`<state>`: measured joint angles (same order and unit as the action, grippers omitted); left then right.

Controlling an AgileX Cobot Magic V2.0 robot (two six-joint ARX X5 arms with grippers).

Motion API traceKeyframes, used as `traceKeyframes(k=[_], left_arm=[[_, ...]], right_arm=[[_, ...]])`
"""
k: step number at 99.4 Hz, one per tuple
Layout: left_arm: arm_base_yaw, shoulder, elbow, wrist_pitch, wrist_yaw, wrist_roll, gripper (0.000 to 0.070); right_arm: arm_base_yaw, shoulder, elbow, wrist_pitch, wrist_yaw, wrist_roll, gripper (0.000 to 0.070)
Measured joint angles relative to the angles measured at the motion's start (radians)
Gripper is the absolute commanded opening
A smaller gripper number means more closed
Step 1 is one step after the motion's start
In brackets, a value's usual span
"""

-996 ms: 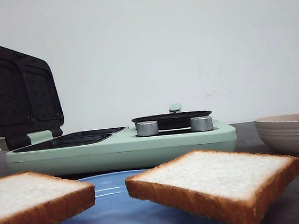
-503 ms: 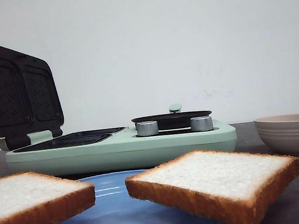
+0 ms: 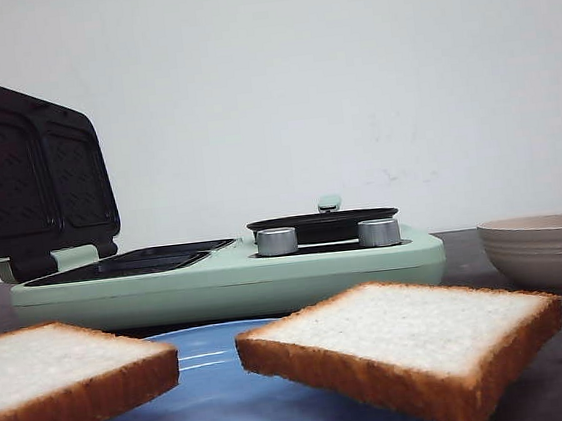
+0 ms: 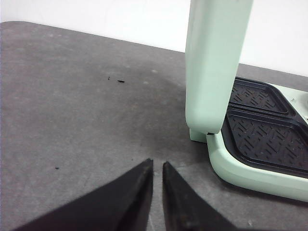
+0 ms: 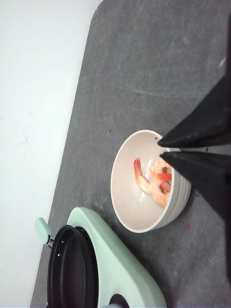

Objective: Make breakfast with bread and shrimp

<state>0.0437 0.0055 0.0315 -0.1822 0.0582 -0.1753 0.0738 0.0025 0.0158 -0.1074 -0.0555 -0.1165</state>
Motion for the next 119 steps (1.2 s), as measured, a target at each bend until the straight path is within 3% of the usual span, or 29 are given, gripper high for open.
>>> traceKeyframes(k=[13,42,57,68,83,96,119], left_arm=[[0.000,0.000,0.000,0.000,0.000,-0.069,0.0000],[0.000,0.000,0.000,0.000,0.006,-0.352,0.0003],[0.000,0.000,0.004,-0.001,0.078,-0.494,0.0008],[-0.003,0.012,0.039,-0.024,0.146,-0.545,0.0010],[-0.027,0.098,0.180,-0.022,0.151,-0.535,0.0011],[-0.058,0.259,0.349,-0.049,0.152,-0.447,0.0010],[-0.119,0.579,0.660,-0.222,0.158,-0.277,0.0010]], right_arm=[[0.000,0.000,0.000,0.000,0.000,0.092,0.0004],[0.000,0.000,0.002,0.044,0.000,0.377,0.0004],[0.000,0.000,0.056,-0.024,0.000,0.426,0.0004],[0.000,0.015,0.138,-0.080,0.003,0.433,0.0004],[0.000,0.121,0.239,-0.137,0.000,0.436,0.0004],[0.000,0.278,0.367,-0.204,-0.031,0.436,0.0004],[0.000,0.576,0.649,-0.310,-0.077,0.427,0.0004]])
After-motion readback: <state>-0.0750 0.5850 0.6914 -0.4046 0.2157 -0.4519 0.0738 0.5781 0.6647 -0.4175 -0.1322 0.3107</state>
